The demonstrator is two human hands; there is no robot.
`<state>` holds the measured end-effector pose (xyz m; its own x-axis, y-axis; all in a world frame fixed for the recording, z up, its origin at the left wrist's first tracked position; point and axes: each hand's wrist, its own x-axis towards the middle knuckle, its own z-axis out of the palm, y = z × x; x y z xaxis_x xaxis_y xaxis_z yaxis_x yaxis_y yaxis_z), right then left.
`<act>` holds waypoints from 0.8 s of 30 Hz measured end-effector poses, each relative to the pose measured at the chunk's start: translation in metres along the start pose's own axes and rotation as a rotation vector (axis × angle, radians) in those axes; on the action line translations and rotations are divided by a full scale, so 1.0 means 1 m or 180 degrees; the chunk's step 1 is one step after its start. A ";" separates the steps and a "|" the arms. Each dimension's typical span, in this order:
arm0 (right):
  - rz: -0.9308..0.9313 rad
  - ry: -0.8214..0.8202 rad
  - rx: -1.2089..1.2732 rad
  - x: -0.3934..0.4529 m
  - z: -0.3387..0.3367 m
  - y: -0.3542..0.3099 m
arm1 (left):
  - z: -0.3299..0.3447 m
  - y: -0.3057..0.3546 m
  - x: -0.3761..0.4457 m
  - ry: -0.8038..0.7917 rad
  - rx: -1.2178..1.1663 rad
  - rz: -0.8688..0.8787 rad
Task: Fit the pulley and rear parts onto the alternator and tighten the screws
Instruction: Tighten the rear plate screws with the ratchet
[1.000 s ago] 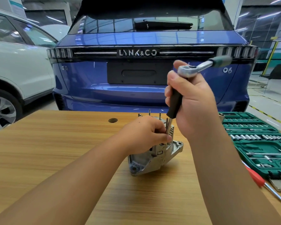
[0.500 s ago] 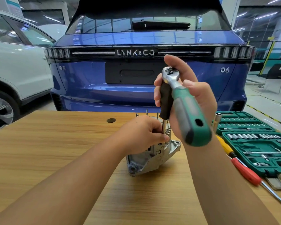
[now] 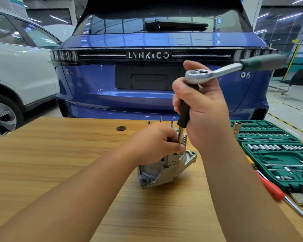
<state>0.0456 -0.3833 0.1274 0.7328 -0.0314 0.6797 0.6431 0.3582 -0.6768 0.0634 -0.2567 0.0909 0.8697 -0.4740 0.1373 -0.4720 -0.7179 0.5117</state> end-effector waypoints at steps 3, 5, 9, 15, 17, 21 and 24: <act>-0.0467 -0.0011 -0.0241 -0.001 0.008 0.002 | 0.000 0.002 -0.003 0.0016 -0.0067 0.0042; -0.0425 -0.0082 -0.0048 -0.001 0.009 0.002 | 0.000 0.004 -0.005 0.0015 -0.0181 0.0003; -0.0014 -0.0264 0.0396 0.000 0.001 0.002 | -0.004 0.009 -0.011 -0.0009 -0.0242 0.0003; 0.0359 -0.0366 0.0712 0.002 -0.002 -0.002 | -0.003 0.009 -0.010 0.0031 -0.0127 0.0001; 0.0310 -0.0064 0.0494 0.000 0.001 -0.002 | 0.001 0.005 -0.006 0.0132 -0.0224 0.0028; -0.0073 0.0637 -0.0324 -0.001 0.003 -0.002 | 0.003 0.001 -0.002 0.0037 0.0183 0.0021; 0.0123 0.0470 -0.0227 0.001 -0.004 -0.004 | 0.002 0.000 0.000 0.0008 0.0137 0.0019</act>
<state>0.0445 -0.3886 0.1300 0.7787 -0.1577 0.6073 0.6240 0.2949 -0.7236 0.0630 -0.2574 0.0888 0.8673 -0.4770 0.1424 -0.4829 -0.7365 0.4738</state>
